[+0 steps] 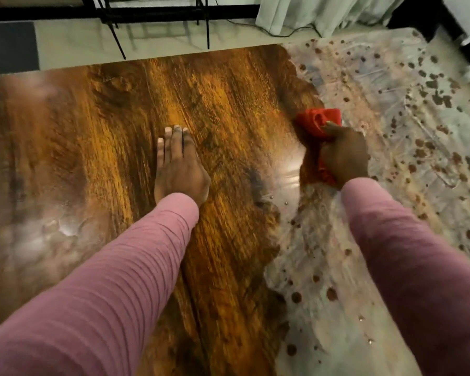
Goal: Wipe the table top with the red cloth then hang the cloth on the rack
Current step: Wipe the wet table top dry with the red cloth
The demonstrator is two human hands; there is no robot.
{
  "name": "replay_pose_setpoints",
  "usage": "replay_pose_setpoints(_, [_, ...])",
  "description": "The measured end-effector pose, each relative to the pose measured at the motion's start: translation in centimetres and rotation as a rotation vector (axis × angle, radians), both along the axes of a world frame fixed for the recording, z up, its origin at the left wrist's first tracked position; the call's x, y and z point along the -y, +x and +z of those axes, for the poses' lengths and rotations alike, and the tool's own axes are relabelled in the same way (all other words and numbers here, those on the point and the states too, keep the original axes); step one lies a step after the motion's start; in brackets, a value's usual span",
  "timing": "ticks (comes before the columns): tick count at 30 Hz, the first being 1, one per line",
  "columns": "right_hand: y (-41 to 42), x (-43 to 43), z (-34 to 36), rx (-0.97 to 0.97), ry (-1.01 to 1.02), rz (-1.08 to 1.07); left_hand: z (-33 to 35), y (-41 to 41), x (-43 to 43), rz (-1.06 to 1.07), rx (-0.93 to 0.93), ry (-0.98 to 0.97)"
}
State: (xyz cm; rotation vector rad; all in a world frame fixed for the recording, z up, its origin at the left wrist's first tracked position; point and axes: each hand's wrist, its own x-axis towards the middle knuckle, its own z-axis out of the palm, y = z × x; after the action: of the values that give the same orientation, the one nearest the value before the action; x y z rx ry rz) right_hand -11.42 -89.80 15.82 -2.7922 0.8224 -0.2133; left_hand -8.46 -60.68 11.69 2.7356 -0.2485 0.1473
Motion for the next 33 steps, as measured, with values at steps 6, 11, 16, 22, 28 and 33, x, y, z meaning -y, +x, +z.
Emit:
replay_pose_setpoints(6, [-3.7,-10.9,-0.5,0.031,0.175,0.209,0.6,-0.6,0.2,-0.055,0.046,-0.007])
replay_pose_setpoints(11, [-10.1,-14.2,-0.6,0.03,0.133,0.51,1.9,-6.9,0.2,-0.04,0.02,-0.065])
replay_pose_setpoints(16, [-9.5,-2.8,0.0,-0.037,0.022,0.041,1.8,-14.4,0.1,-0.103,-0.082,-0.034])
replay_pose_setpoints(22, [-10.2,-4.8,0.4,0.0,0.084,-0.041,0.9,-17.3,0.5,-0.149,-0.15,0.063])
replay_pose_setpoints(28, [-19.6,-16.4,0.1,0.032,0.226,0.403,1.5,-17.5,0.7,-0.175,-0.188,0.055])
replay_pose_setpoints(33, [-20.7,-9.6,0.2,0.011,0.149,0.205,1.2,-17.5,0.5,-0.196,-0.167,0.08])
